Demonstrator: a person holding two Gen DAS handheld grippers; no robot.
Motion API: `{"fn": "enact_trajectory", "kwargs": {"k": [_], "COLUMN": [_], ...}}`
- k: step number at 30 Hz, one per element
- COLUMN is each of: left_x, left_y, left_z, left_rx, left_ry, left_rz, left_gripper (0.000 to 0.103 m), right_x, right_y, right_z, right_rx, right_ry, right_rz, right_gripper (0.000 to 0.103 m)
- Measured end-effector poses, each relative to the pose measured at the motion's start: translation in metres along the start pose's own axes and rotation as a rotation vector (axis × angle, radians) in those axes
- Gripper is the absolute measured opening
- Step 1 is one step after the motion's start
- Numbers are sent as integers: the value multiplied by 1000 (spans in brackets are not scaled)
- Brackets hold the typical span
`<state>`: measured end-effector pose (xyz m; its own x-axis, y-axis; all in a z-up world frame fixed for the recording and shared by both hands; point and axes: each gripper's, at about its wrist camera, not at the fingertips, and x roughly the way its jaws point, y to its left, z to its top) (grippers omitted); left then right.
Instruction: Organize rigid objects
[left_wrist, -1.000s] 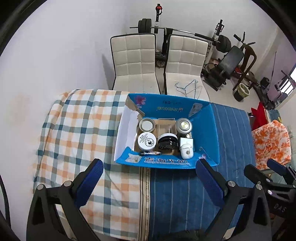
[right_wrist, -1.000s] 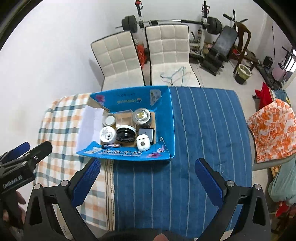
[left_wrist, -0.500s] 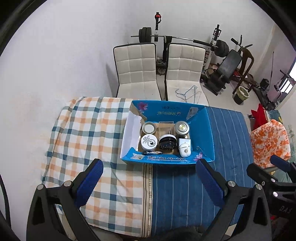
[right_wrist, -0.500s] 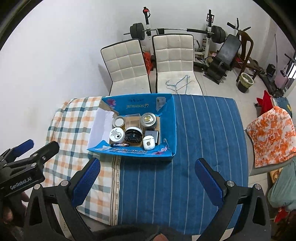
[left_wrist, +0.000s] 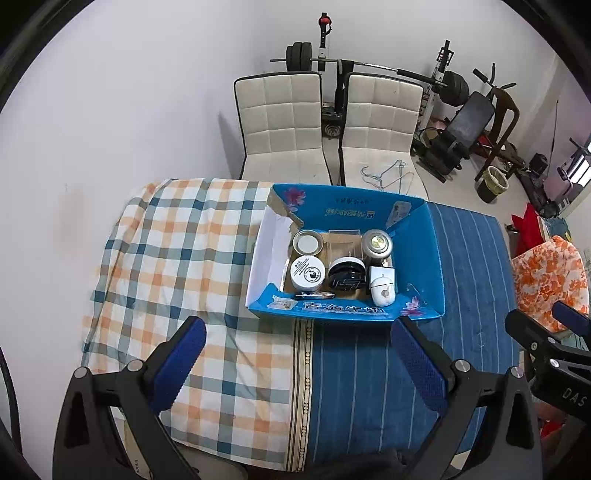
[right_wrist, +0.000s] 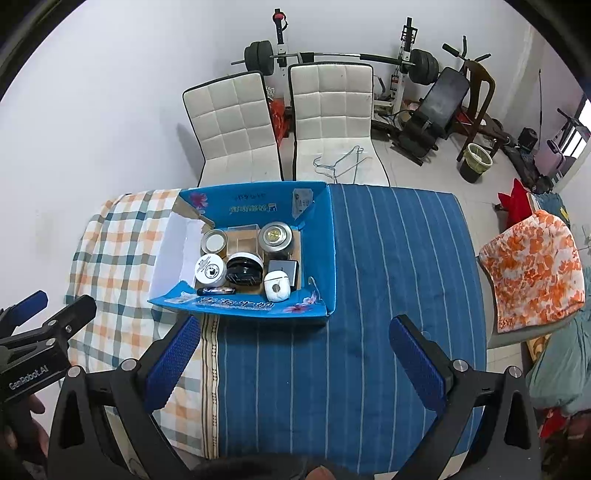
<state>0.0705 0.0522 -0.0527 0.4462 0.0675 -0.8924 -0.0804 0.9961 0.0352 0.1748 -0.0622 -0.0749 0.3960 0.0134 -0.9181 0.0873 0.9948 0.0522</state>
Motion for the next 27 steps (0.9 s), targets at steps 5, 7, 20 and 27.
{"fn": "enact_trajectory", "kwargs": {"k": [5,7,20,27], "left_x": [6,7,13,15], "left_y": [0,-1,-1,-2], "left_z": [-2,-2,-4,-3], "left_rx": [-9,-9,-4,3], "left_ry": [7,8,10,8], "left_rz": [-18,-16,-24,-24], "left_gripper": [103,103,103,103], "right_x": [1,1,2,1], "right_y": [0,-1,-1,-2], "right_z": [0,0,-3,-5], "right_rx": [2,-4,-1,-6], "right_ry": [2,0,4,-7], "right_rz": [0,-3,-3,-10], "right_gripper": [103,103,103,103]}}
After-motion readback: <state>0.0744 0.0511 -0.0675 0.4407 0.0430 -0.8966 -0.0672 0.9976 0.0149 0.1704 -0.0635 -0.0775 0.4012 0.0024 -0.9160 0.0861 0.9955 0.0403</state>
